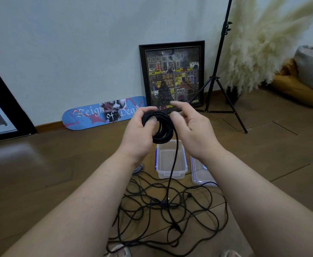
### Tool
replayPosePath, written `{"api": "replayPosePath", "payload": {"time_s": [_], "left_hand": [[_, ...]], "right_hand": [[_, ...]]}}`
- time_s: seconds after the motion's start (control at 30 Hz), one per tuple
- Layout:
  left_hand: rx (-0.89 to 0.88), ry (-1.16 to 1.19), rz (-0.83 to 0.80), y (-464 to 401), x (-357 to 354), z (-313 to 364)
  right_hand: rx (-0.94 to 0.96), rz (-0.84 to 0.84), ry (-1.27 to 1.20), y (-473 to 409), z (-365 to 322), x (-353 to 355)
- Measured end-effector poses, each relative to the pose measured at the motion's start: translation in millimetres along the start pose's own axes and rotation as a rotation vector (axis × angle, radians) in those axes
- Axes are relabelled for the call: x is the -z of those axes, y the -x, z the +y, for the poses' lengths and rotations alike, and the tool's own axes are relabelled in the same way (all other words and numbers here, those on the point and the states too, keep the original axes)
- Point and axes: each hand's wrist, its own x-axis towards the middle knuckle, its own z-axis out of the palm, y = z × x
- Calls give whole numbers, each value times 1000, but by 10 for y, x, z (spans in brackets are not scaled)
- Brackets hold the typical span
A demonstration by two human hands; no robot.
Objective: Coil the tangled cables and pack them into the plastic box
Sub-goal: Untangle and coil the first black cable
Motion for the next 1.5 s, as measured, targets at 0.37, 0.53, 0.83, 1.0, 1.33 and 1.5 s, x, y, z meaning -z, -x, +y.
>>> {"api": "replayPosePath", "payload": {"time_s": [0.37, 0.53, 0.83, 1.0, 1.33, 1.5], "left_hand": [[124, 224, -122, 59, -37, 53], [93, 337, -12, 124, -223, 80], [24, 247, 200, 42, -165, 95], [26, 147, 169, 0, -77, 77], [84, 147, 15, 44, -53, 81], [31, 97, 132, 49, -75, -8]], "right_hand": [[152, -179, 141, 32, 39, -133], [46, 76, 57, 47, -36, -267], [70, -148, 7, 44, -42, -219], [154, -323, 106, 67, -3, -107], [185, -295, 164, 43, -38, -159], [113, -390, 94, 18, -96, -193]]}}
